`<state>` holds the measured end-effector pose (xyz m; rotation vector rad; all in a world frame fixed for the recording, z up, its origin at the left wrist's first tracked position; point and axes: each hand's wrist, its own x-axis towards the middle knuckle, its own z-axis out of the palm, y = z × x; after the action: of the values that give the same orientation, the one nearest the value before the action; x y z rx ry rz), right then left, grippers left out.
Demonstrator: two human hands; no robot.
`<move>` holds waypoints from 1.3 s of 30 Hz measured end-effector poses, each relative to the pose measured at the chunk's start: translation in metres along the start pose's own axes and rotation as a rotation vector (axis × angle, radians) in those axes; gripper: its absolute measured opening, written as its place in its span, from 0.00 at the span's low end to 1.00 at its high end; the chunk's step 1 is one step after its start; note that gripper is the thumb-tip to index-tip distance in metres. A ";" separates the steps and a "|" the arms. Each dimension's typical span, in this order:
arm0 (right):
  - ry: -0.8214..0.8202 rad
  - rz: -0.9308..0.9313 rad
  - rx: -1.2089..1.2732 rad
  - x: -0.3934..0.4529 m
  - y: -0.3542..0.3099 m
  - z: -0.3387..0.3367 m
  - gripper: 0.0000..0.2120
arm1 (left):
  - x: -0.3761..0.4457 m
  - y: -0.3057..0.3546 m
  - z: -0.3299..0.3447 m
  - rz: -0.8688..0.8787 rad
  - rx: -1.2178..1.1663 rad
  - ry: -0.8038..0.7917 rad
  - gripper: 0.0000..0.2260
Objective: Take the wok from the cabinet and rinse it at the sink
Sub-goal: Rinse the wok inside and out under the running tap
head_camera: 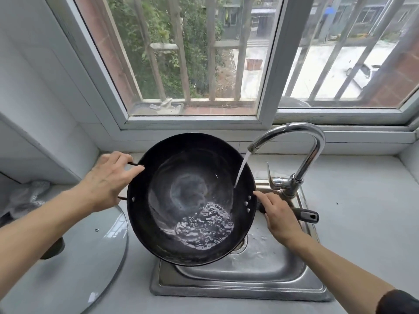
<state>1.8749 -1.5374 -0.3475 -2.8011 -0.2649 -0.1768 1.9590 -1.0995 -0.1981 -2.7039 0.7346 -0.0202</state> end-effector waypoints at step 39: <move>-0.101 -0.114 0.269 0.033 -0.016 0.010 0.37 | -0.025 0.000 -0.097 -0.127 0.194 -0.444 0.42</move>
<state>1.9048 -1.5142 -0.3469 -2.5326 -0.4385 -0.0230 1.9276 -1.1182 -0.1051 -2.4359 0.4039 0.4395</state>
